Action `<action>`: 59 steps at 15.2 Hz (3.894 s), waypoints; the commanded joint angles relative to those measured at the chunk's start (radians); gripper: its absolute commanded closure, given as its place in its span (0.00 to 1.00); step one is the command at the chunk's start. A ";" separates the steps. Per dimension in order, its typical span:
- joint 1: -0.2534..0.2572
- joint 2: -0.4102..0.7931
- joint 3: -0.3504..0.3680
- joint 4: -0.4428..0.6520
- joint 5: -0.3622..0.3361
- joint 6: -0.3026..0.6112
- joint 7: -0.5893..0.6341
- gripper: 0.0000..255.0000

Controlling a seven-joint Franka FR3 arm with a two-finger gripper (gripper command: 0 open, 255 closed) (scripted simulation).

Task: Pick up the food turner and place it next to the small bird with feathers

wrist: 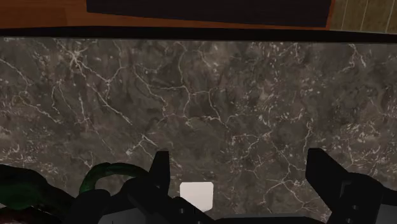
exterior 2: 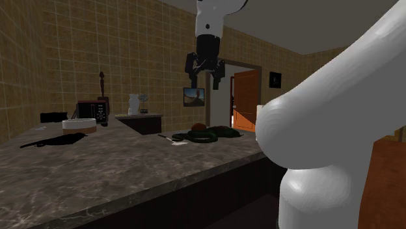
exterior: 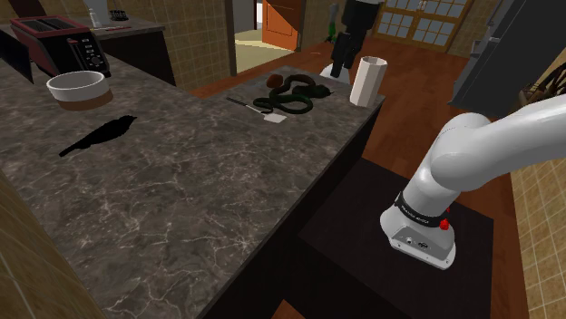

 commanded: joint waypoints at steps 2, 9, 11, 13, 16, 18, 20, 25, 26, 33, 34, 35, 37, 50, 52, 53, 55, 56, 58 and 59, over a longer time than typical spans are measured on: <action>0.000 0.032 0.002 0.002 0.000 0.033 0.001 0.00; 0.002 0.276 0.013 0.054 -0.005 0.244 0.011 0.00; 0.002 0.350 0.016 0.082 -0.008 0.295 0.014 0.00; 0.002 0.425 0.018 0.115 -0.011 0.342 0.018 0.00; 0.002 0.539 0.022 0.175 -0.017 0.404 0.024 0.00; 0.001 0.615 0.023 0.222 -0.022 0.438 0.029 0.00; 0.001 0.691 0.025 0.274 -0.027 0.468 0.034 0.00; 0.003 0.882 0.027 0.426 -0.042 0.519 0.047 0.00; 0.003 0.921 0.026 0.461 -0.045 0.526 0.049 0.00; 0.009 1.170 0.022 0.719 -0.062 0.534 0.062 0.00; 0.009 1.178 0.022 0.717 -0.062 0.544 0.062 0.00; 0.009 1.186 0.022 0.716 -0.062 0.553 0.062 0.00; 0.009 1.203 0.021 0.713 -0.062 0.572 0.062 0.00; 0.008 1.235 0.021 0.712 -0.064 0.606 0.064 1.00; 0.007 1.234 0.021 0.711 -0.063 0.606 0.062 1.00; 0.008 1.235 0.021 0.712 -0.063 0.606 0.063 1.00; 0.008 1.235 0.021 0.712 -0.063 0.606 0.063 1.00; 0.008 1.235 0.021 0.711 -0.063 0.606 0.063 1.00; 0.008 1.233 0.021 0.711 -0.063 0.605 0.063 1.00; 0.008 1.227 0.021 0.715 -0.063 0.595 0.062 1.00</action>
